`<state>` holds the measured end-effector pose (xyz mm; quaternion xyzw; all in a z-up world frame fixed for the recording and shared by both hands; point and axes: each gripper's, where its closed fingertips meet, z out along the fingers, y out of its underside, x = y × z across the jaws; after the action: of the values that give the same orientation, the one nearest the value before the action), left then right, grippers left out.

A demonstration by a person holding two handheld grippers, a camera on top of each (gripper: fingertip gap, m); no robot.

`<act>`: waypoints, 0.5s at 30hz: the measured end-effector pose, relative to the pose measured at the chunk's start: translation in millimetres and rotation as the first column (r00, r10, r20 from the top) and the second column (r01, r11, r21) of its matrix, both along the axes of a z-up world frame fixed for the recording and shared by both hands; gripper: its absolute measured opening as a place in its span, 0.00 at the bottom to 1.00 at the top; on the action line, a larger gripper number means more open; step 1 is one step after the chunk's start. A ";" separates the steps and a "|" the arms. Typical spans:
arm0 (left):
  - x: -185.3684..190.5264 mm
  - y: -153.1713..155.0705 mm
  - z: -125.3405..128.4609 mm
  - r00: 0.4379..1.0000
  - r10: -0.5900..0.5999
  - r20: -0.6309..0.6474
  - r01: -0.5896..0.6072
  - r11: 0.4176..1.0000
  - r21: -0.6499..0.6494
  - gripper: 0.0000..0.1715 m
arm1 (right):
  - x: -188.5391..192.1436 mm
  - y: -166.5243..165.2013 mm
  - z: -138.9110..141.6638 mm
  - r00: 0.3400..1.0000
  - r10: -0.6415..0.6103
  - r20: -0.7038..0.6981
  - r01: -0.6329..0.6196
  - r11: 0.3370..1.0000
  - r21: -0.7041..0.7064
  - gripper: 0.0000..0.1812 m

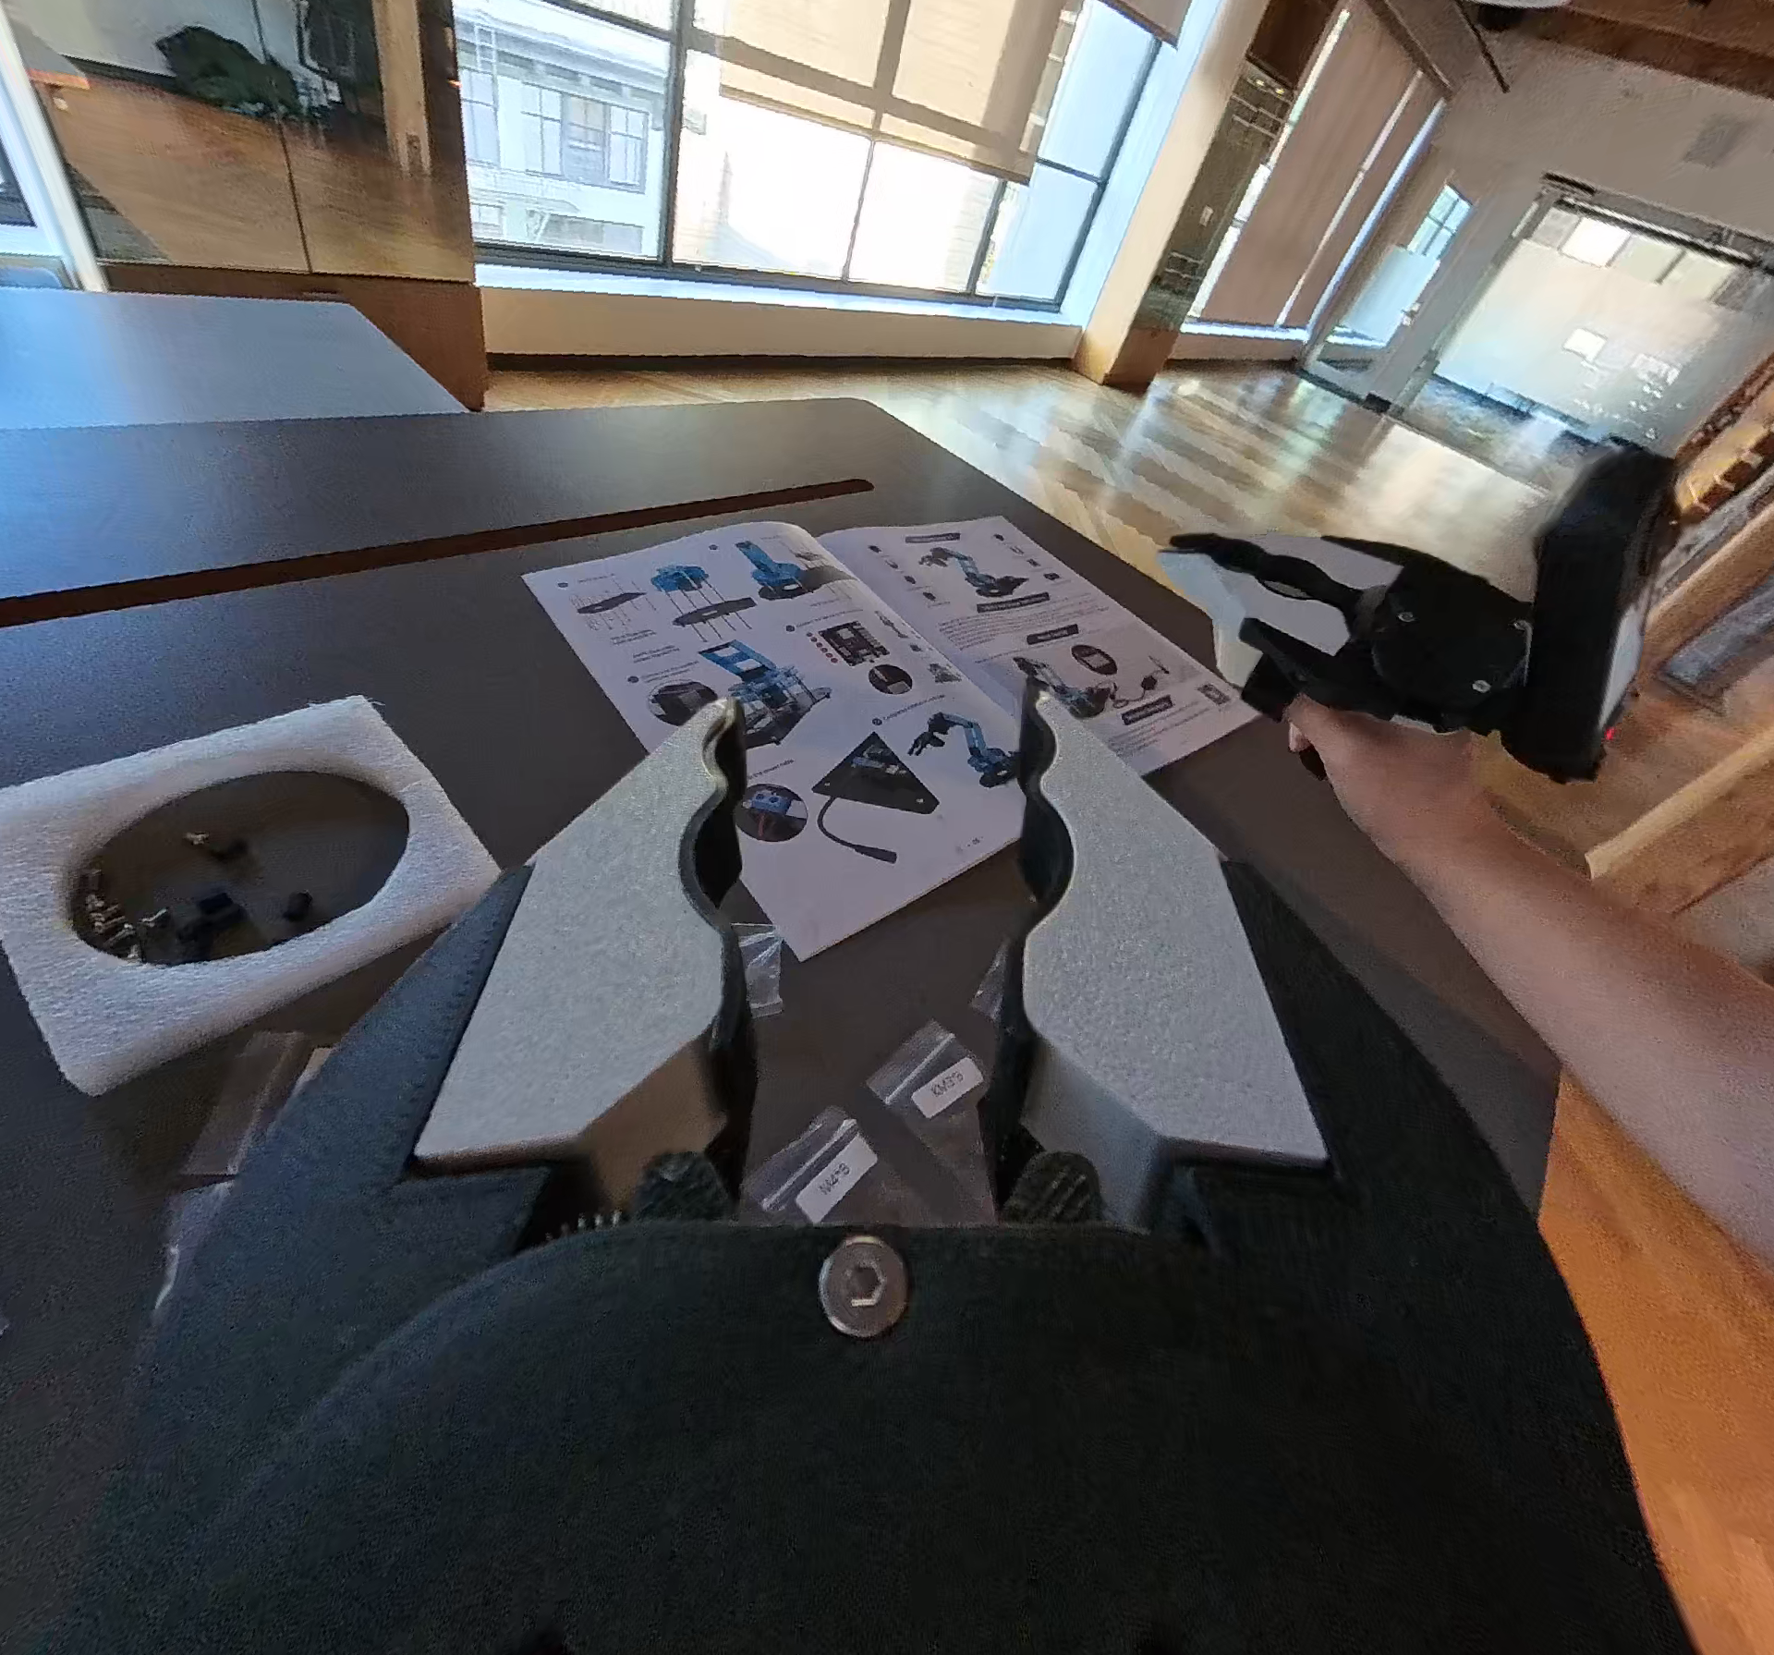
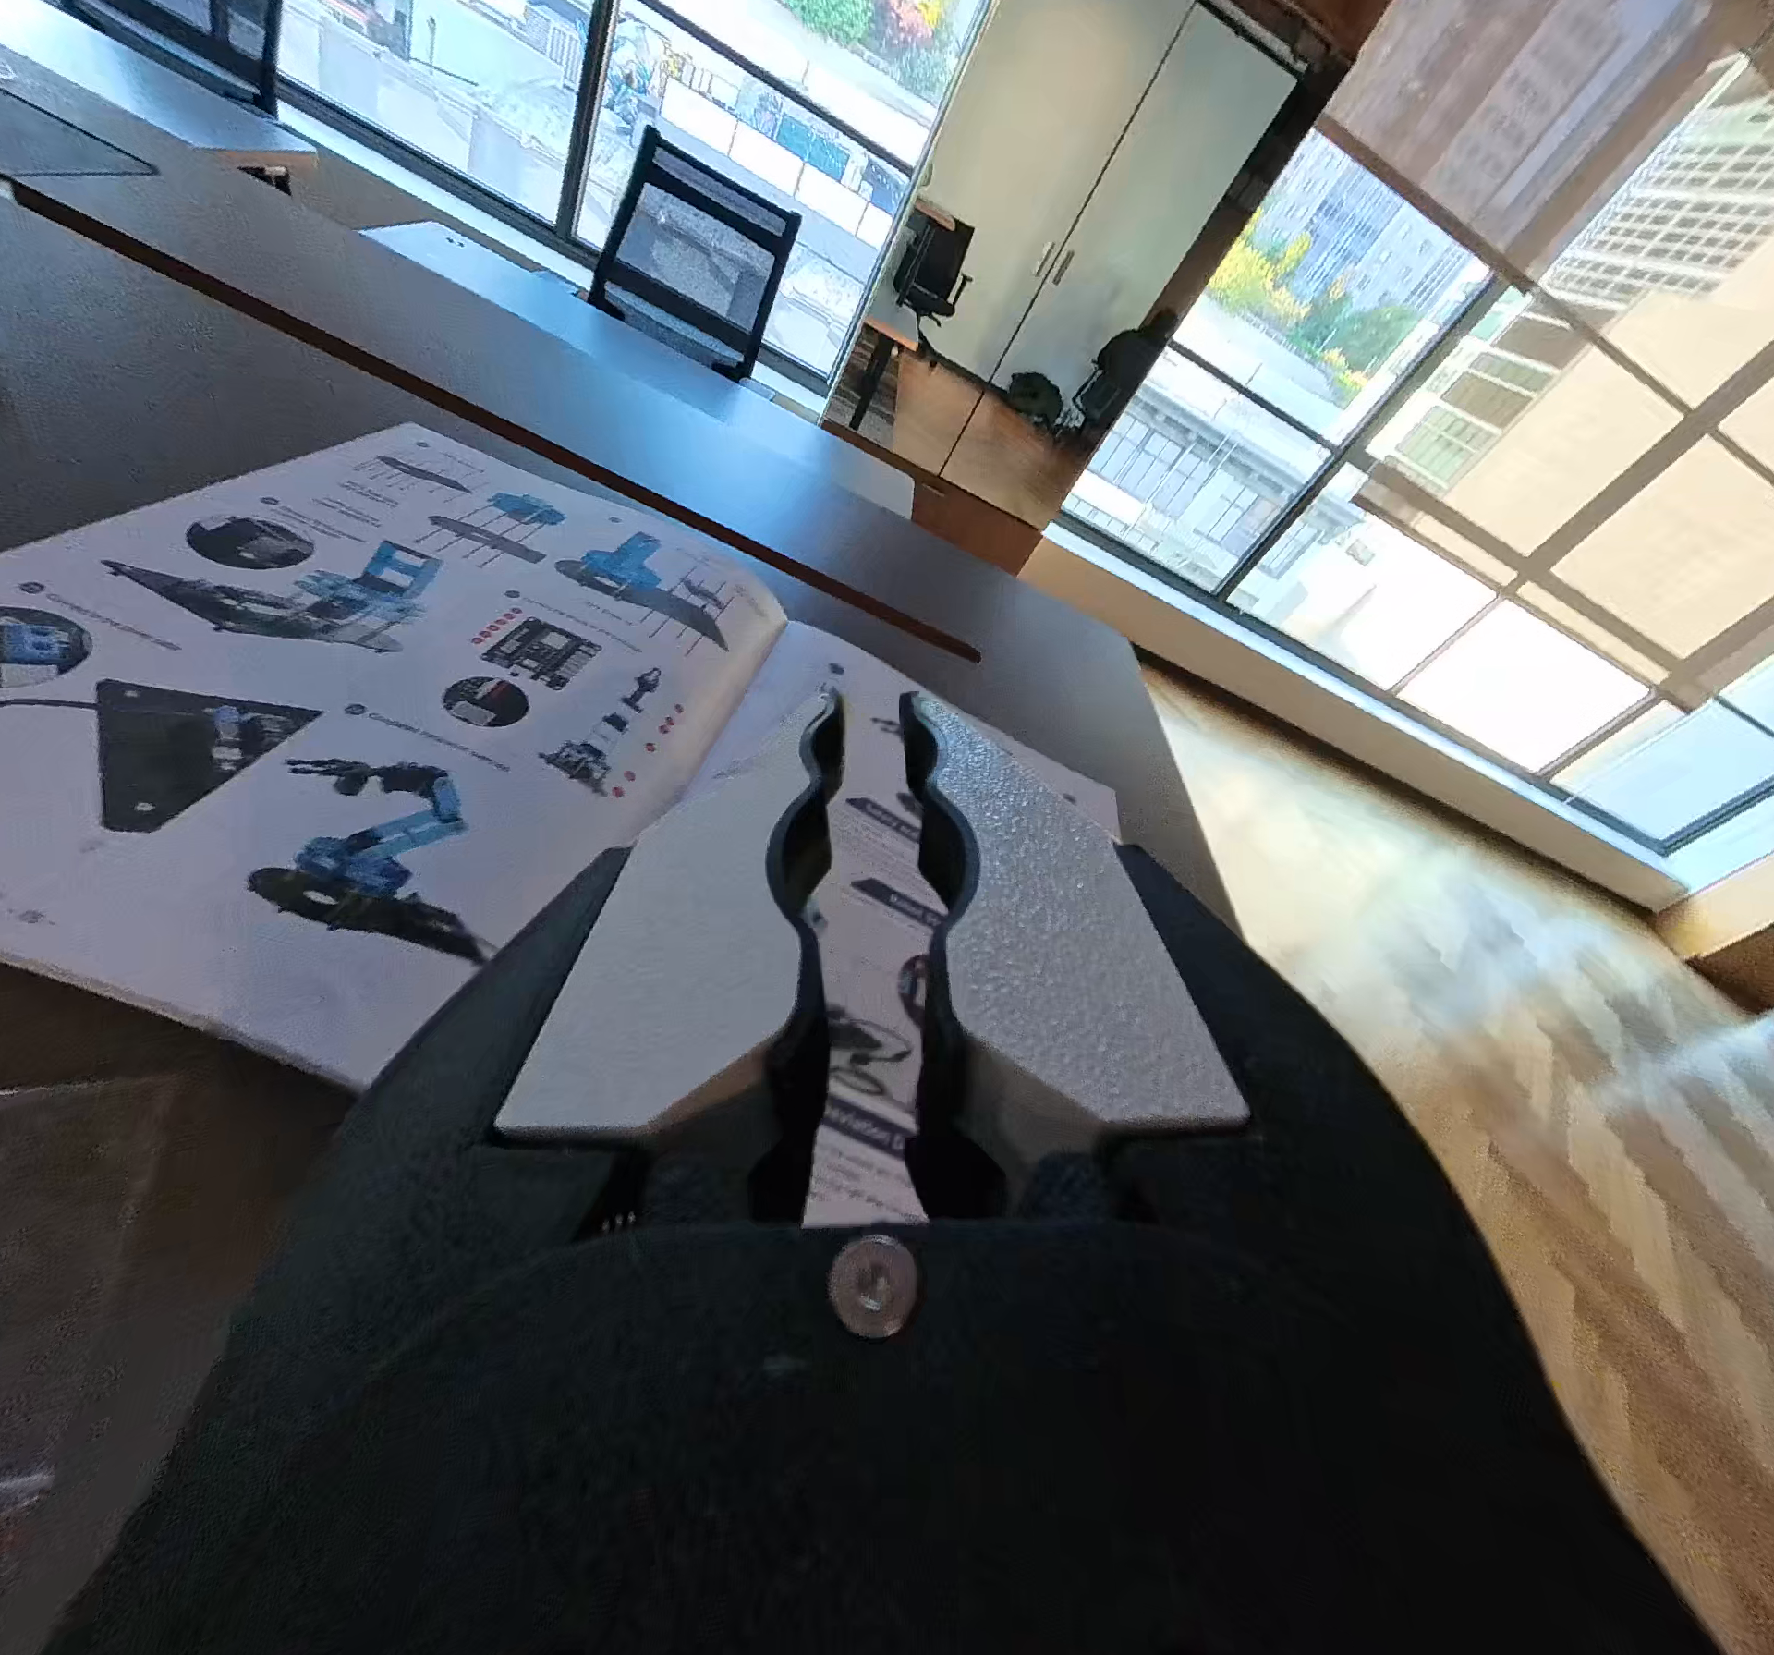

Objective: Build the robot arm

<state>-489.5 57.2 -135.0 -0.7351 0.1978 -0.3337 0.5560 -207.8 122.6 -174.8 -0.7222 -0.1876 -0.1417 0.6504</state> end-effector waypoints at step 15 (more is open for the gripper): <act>-36.4 -3.6 -16.1 0.979 -0.175 0.105 0.184 0.979 -0.087 0.31 | -26.8 -45.4 -10.4 0.994 -0.107 -0.028 0.106 0.994 -0.019 0.09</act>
<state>-525.9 53.6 -151.1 -0.7231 0.2199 -0.4270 0.4965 -234.6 77.1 -185.2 -0.7389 -0.1406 -0.1640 0.6383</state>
